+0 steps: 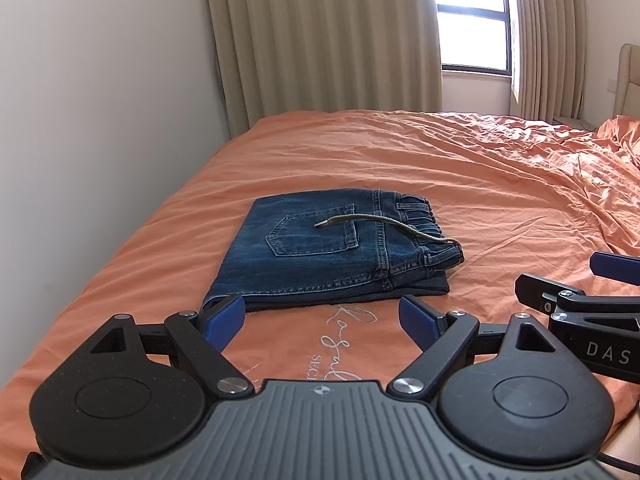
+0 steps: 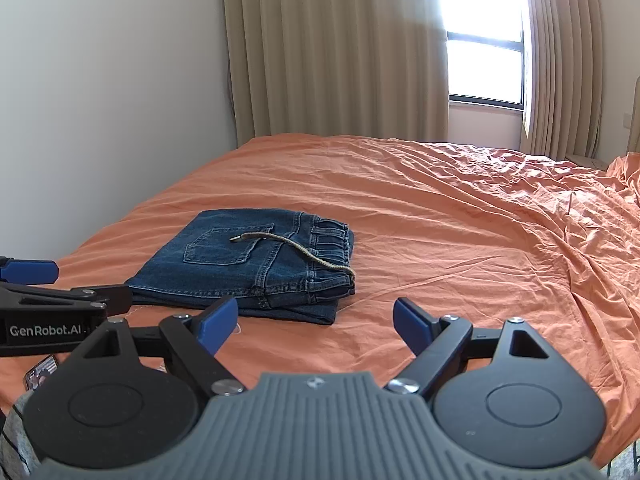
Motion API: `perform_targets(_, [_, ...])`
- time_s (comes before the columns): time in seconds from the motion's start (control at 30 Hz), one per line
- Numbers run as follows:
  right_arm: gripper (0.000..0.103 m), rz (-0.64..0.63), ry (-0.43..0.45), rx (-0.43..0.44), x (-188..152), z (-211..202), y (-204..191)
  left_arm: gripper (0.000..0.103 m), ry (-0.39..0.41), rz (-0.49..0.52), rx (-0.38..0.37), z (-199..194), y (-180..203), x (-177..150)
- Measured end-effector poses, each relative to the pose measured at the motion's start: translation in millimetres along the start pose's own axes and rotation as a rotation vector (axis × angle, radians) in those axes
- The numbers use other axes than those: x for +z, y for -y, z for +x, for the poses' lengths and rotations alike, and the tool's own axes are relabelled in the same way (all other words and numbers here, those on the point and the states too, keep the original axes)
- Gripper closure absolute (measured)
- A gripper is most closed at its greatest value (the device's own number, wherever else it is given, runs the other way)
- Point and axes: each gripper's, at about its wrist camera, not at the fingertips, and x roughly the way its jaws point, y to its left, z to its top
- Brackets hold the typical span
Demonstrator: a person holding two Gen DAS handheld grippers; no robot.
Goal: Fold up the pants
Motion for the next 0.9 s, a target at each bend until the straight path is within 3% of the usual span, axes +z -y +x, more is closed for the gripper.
perform_targets(0.9, [0.022,-0.002,-0.007,0.001,2.0,-1.3,2.5,0.007,0.024,0.04,-0.012,-2.9,5.4,4.2])
